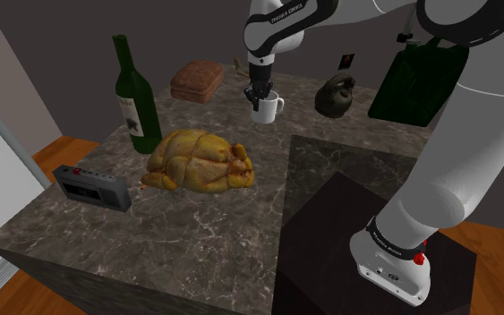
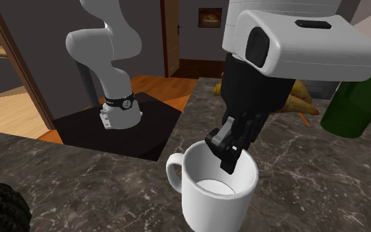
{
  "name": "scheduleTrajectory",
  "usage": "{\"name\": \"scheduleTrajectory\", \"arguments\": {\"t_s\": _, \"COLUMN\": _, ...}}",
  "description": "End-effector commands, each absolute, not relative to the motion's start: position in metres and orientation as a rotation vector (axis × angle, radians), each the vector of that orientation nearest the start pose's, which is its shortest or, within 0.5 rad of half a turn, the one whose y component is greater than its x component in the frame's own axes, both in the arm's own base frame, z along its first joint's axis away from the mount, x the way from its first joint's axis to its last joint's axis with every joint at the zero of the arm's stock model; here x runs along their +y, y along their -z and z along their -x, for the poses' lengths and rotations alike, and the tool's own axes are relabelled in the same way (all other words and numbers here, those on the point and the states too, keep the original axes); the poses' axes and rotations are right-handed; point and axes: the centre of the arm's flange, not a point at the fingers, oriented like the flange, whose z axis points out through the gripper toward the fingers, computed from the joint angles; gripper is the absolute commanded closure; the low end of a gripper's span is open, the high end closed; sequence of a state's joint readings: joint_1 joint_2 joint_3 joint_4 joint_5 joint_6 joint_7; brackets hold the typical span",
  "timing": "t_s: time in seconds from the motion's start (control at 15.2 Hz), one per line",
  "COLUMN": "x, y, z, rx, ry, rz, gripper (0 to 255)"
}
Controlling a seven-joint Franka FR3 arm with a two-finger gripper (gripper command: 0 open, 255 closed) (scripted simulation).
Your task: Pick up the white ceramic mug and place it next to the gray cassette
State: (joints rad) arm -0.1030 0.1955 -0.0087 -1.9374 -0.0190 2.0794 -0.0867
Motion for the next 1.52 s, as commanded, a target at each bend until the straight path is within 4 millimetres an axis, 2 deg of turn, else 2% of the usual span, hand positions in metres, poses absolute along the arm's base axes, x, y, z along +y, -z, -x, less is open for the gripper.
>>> {"name": "scheduleTrajectory", "arguments": {"t_s": 0.0, "x": -0.067, "y": -0.380, "z": -0.590, "rx": 0.024, "ry": -0.087, "rz": 3.153, "gripper": 255}}
{"name": "scheduleTrajectory", "arguments": {"t_s": 0.2, "x": -0.067, "y": -0.380, "z": -0.590, "rx": 0.024, "ry": -0.087, "rz": 3.153, "gripper": 255}}
{"name": "scheduleTrajectory", "arguments": {"t_s": 1.45, "x": -0.067, "y": -0.481, "z": -0.590, "rx": 0.024, "ry": -0.087, "rz": 3.153, "gripper": 255}}
